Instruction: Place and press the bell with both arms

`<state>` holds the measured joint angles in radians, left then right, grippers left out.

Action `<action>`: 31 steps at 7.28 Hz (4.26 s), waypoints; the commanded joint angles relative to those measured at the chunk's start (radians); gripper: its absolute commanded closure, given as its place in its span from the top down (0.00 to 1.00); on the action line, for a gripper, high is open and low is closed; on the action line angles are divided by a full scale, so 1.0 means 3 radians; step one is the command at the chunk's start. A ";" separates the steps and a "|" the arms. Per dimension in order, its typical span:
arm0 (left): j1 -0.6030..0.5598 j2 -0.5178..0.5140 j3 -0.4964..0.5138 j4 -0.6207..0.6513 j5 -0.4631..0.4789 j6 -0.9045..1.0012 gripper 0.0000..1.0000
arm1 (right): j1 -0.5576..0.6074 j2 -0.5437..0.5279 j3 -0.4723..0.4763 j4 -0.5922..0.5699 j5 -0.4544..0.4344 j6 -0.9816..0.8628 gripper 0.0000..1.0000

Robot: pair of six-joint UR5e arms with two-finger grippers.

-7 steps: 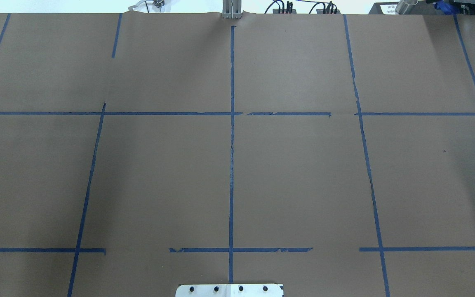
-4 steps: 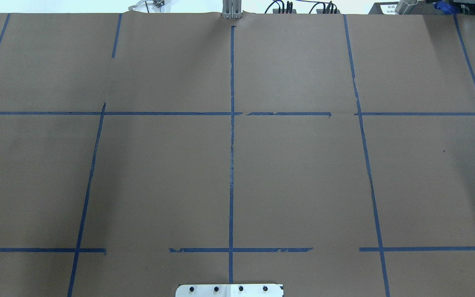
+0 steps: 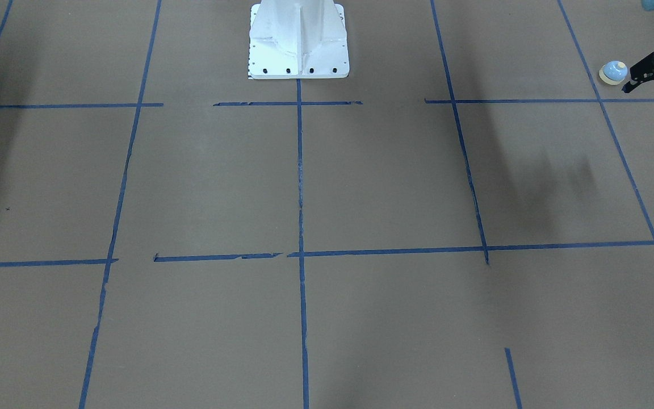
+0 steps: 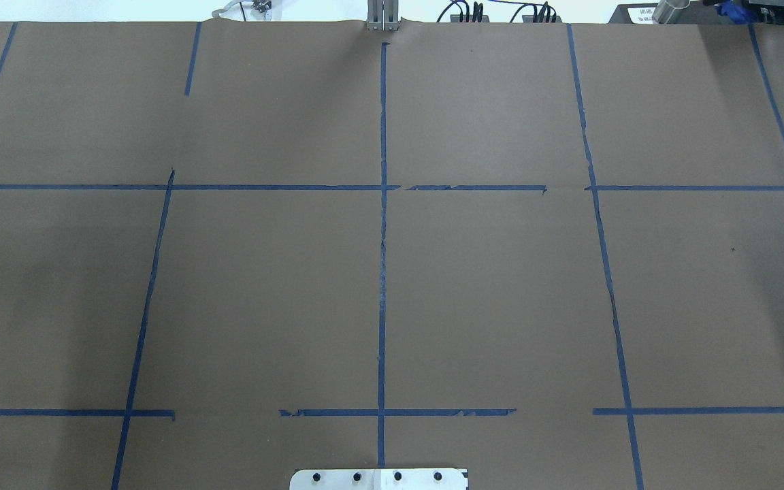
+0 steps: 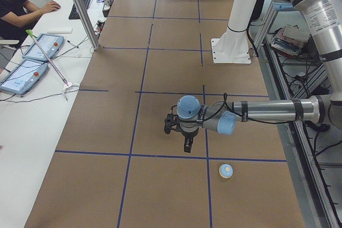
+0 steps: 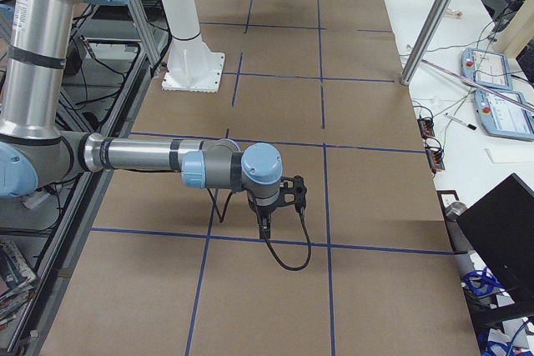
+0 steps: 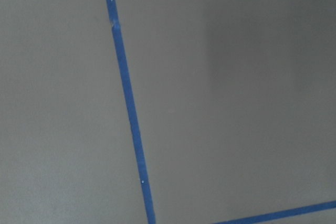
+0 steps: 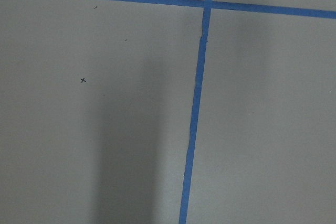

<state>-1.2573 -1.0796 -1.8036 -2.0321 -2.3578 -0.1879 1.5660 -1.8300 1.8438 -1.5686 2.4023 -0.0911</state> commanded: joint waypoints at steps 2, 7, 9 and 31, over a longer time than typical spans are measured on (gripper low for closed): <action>0.0415 0.0203 0.0377 -0.0715 0.0103 -0.0151 1.00 | -0.0055 0.0005 0.0000 0.0008 0.0025 0.0027 1.00; 0.1117 0.0388 0.0627 -0.0773 0.0047 -0.0110 1.00 | -0.0102 0.0020 0.0036 0.0013 0.0025 0.0017 1.00; 0.1220 0.0367 0.0674 -0.0784 0.0046 -0.0120 1.00 | -0.0097 0.0020 0.0061 0.0013 0.0025 0.0017 1.00; 0.2094 -0.3914 0.0819 0.0979 0.0470 -0.3300 0.00 | -0.0204 0.0026 0.0072 0.0003 0.0082 0.0022 1.00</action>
<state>-0.6581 -2.0867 -1.6702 -1.8445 -2.2642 -1.1734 1.5122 -1.8228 1.8665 -1.5675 2.4278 -0.0843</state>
